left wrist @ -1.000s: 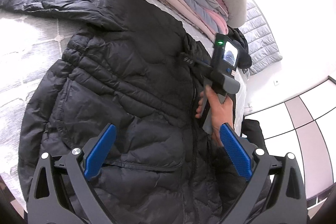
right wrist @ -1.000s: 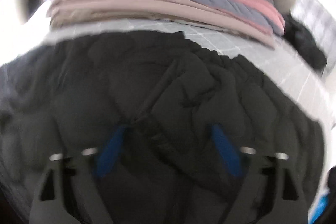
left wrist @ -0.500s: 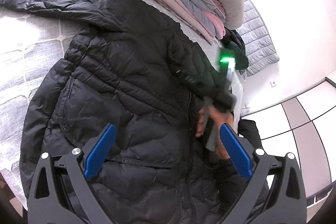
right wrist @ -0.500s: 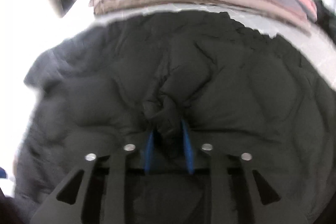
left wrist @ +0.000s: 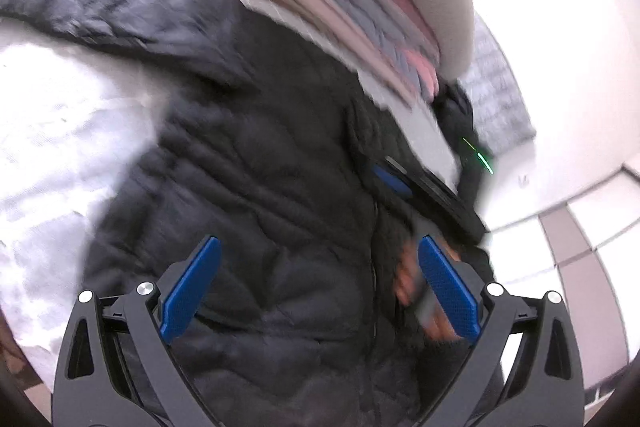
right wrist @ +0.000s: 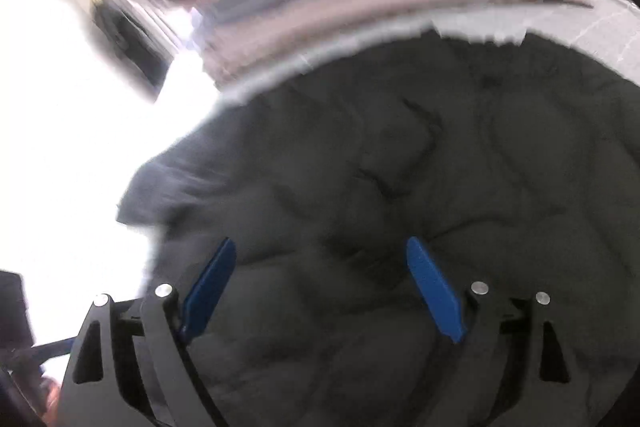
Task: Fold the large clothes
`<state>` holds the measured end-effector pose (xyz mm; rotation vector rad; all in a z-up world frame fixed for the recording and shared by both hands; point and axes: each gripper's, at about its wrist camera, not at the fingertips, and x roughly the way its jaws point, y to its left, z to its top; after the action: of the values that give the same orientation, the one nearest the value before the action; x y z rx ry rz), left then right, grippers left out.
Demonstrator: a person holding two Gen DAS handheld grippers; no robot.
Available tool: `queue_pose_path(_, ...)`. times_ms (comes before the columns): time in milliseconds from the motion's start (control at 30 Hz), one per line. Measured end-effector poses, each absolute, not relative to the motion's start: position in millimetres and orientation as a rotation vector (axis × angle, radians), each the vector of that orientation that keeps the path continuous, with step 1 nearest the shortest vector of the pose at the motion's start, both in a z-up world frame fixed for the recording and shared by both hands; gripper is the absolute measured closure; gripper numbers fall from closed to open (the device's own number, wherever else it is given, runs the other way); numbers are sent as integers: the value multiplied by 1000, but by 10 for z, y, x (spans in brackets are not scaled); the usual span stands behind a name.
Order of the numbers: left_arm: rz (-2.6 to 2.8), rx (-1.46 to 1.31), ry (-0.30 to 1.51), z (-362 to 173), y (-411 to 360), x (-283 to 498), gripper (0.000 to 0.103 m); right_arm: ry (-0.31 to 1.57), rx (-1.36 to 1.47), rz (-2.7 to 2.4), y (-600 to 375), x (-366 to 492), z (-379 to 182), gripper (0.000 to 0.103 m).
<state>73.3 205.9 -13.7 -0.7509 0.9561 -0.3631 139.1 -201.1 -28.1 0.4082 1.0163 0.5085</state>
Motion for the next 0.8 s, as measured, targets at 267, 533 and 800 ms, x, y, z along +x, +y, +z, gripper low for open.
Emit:
queue_pose_path(267,-164,-1076,749,-429,3800,963,8,938,745,667,-2517,130,-35,15)
queue_pose_path(533,112,-1305,596,-1079,4946,939,8,942,850,688,-2575,77,-179,15)
queue_pose_path(800,186,-1314,539,-1095,5092,1295,32,1006,847,680,-2515,110,-335,15)
